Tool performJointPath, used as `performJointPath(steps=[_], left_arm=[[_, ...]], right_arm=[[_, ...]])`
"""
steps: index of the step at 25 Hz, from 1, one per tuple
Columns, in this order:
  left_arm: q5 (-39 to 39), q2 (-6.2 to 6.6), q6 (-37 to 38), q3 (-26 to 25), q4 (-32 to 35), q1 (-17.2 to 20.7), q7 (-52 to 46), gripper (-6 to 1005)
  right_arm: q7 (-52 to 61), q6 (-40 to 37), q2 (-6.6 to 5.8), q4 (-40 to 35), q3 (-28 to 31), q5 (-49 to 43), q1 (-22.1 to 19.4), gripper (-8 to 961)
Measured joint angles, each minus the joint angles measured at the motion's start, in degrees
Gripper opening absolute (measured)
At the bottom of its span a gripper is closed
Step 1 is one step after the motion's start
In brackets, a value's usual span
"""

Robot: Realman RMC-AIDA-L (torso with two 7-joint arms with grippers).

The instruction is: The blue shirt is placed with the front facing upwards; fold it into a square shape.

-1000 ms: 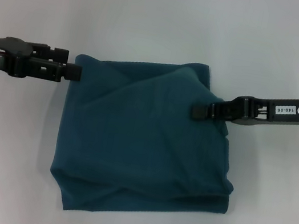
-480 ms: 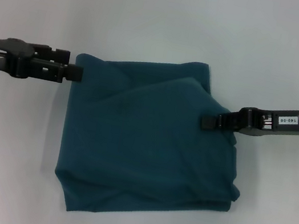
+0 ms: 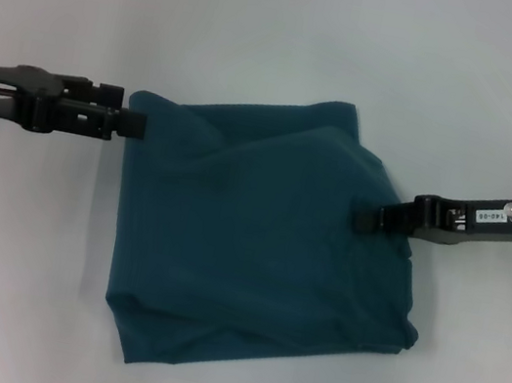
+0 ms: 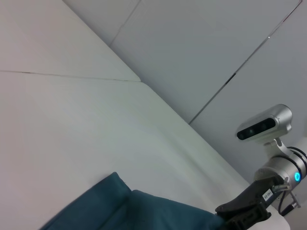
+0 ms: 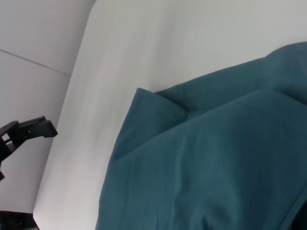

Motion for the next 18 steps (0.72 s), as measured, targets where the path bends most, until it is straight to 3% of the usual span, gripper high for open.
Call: performJointPath(steps=[6,12,16,18], left_arm=[[0.00,0.04,-0.30,0.00,0.10,-0.11,0.05,950],[0.04,0.05,-0.27,0.00,0.10,-0.11,0.10,950],[0.07,0.05,-0.29,0.00,0.09,-0.11,0.17,950],[0.08,0.05,-0.30,0.00,0.09,-0.21,0.20,950]], right_arm=[[0.00,-0.51,-0.89,-0.35,4.59,0.25,-1.14,222],[0.07,-0.12,-1.86,-0.08,7.69,0.23,-1.59,512],[0.33,1.94,-1.44,0.24,7.67,0.15,-1.32,703],[0.48,2.91,-1.17,0.83,7.48,0.05,-0.96,732]])
